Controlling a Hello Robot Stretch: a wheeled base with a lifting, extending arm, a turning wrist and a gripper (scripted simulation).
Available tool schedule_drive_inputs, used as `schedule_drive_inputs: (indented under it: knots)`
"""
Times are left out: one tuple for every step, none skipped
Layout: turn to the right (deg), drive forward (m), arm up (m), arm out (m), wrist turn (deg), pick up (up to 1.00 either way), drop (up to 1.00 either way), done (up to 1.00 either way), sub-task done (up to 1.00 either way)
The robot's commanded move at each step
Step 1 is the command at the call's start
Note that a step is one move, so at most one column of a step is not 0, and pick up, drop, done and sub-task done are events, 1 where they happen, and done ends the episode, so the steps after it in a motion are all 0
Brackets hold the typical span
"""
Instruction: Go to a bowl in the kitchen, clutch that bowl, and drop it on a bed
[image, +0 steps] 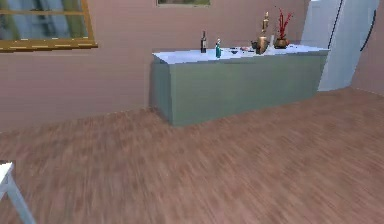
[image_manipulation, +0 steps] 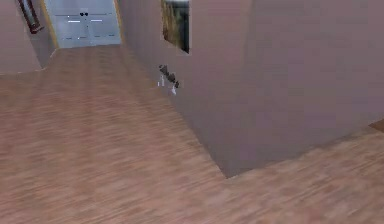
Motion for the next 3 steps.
schedule_drive_inputs:
  knots:
    - [-21.0, 0.00, 0.00, 0.00, 0.0, 0.00, 0.00, 0.00, 0.00]
    - [0.0, 1.00, 0.00, 0.00, 0.0, 0.00, 0.00, 0.00, 0.00]
    - [-3.0, 0.00, 0.00, 0.00, 0.0, 0.00, 0.00, 0.00, 0.00]
